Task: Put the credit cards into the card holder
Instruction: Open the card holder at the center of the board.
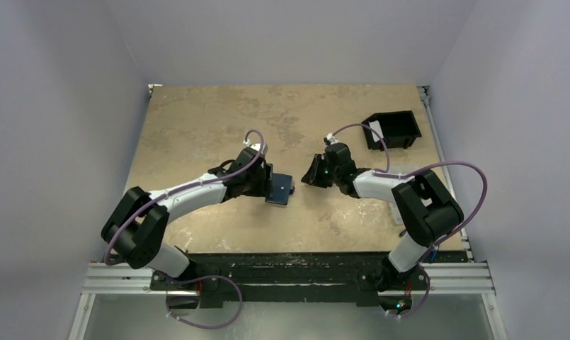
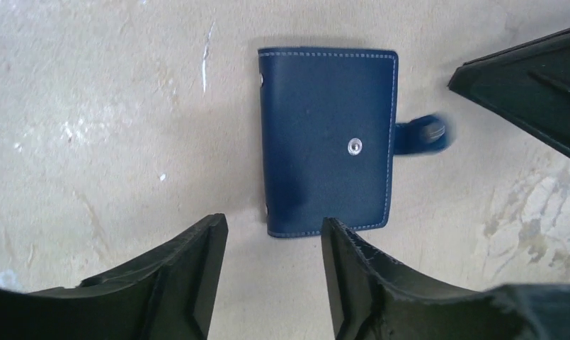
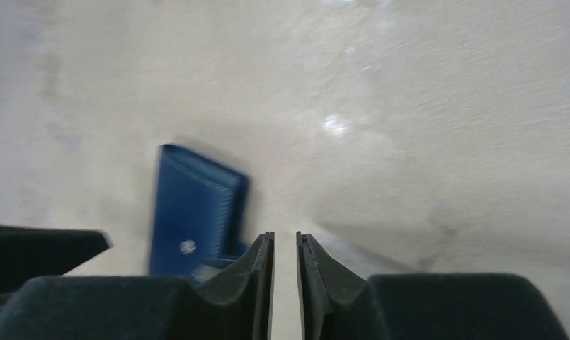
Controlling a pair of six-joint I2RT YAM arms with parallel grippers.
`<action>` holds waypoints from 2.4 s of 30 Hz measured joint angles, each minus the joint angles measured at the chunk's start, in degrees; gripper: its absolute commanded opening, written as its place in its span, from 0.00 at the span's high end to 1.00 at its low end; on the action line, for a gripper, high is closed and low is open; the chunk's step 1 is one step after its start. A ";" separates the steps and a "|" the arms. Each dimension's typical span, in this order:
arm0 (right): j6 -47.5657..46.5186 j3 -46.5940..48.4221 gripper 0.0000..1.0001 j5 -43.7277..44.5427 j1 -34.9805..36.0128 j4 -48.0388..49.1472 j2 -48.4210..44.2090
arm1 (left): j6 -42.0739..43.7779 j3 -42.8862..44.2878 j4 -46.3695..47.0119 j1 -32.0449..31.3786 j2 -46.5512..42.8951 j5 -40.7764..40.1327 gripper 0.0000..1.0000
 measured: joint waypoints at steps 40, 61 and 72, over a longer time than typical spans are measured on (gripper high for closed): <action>-13.53 13.55 0.89 7.34 5.29 -15.69 5.64 | -6.49 3.61 8.31 0.87 10.36 7.54 0.76; -2.05 9.94 0.54 -14.49 5.27 3.74 12.83 | -8.22 -2.23 3.37 1.31 1.42 2.36 0.85; 4.00 7.43 0.61 -22.56 4.90 16.00 17.11 | -11.04 -8.59 12.11 5.60 0.68 5.68 0.94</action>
